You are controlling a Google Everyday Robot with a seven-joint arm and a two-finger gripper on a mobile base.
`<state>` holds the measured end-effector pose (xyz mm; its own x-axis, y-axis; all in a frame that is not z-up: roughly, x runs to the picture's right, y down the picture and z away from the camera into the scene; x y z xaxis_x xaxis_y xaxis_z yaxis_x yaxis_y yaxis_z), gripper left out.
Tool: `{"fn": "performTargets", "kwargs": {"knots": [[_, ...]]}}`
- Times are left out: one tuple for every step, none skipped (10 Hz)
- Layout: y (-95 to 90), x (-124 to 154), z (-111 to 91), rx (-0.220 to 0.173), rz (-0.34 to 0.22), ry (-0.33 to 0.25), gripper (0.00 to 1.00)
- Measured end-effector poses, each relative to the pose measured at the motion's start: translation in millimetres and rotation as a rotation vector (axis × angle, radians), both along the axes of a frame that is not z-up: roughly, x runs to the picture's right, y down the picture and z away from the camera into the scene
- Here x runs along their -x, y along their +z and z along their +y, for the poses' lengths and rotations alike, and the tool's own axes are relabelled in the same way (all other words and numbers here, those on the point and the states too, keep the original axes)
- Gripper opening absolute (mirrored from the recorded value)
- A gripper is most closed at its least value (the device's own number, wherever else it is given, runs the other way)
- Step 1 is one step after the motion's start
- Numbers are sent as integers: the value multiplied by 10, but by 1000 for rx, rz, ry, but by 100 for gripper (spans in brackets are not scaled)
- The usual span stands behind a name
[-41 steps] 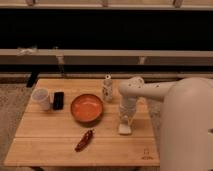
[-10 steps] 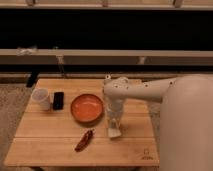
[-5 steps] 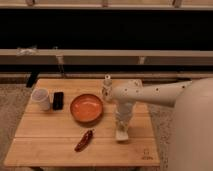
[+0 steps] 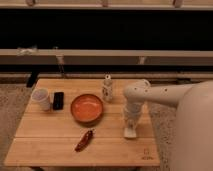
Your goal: Wipe the white sponge on the table
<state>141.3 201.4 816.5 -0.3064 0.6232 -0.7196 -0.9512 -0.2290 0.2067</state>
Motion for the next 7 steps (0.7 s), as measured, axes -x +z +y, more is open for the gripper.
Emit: {"fn": "performTargets", "kwargs": {"knots": [[42, -47, -41, -11, 8, 6, 0], [89, -108, -98, -24, 19, 9, 0], [137, -150, -157, -35, 24, 12, 0], [213, -205, -239, -50, 23, 10, 0], [282, -240, -306, -61, 21, 9, 0], [333, -244, -349, -68, 16, 6, 0], [381, -238, -388, -74, 10, 3, 0]]}}
